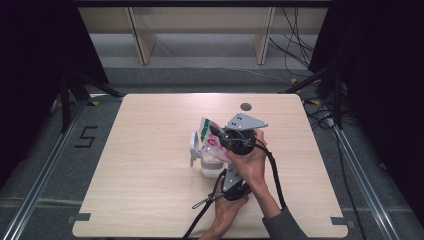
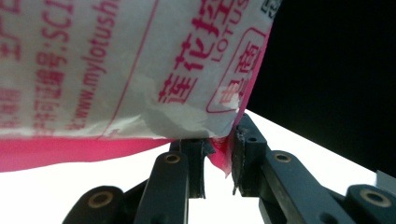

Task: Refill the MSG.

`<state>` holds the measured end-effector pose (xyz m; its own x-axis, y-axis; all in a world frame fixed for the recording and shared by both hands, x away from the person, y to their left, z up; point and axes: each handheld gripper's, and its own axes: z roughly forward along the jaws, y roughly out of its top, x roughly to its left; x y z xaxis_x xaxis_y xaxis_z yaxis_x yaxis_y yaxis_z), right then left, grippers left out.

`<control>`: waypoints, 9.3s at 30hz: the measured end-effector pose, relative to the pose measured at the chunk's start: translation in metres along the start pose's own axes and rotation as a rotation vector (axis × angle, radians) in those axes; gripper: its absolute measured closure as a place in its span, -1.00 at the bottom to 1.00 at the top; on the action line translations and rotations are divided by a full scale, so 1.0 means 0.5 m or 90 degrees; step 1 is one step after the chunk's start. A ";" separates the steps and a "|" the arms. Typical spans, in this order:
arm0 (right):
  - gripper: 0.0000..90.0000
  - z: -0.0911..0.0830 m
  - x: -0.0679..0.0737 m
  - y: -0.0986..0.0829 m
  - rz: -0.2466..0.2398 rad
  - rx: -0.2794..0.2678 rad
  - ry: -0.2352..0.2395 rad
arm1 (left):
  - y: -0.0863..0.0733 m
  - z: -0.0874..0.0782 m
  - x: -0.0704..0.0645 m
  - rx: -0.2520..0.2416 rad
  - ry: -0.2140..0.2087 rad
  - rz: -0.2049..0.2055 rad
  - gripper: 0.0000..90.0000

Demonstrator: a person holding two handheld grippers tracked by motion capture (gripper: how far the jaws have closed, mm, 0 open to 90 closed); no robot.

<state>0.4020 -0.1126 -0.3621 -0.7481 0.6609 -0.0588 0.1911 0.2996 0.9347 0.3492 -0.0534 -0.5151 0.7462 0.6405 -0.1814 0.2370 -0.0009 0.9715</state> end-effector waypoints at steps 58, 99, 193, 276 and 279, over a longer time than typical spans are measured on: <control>1.00 0.004 -0.002 0.010 -0.009 0.000 0.002 | 0.009 0.009 0.001 -0.016 0.006 -0.002 0.71; 1.00 0.009 0.002 0.005 -0.004 0.006 0.010 | 0.005 0.006 0.000 -0.016 0.002 -0.007 0.71; 1.00 0.008 0.003 0.009 -0.014 0.009 0.011 | 0.007 0.007 0.000 -0.016 0.001 -0.010 0.71; 1.00 0.017 0.011 0.008 -0.026 0.020 0.015 | 0.005 0.012 -0.004 -0.018 -0.026 -0.049 0.72; 1.00 0.014 0.010 0.010 -0.026 0.021 0.017 | 0.007 0.012 -0.006 -0.018 -0.023 -0.045 0.72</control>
<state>0.4035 -0.1031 -0.3600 -0.7727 0.6289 -0.0864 0.1809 0.3486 0.9196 0.3515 -0.0599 -0.5119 0.7499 0.6105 -0.2548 0.2729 0.0653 0.9598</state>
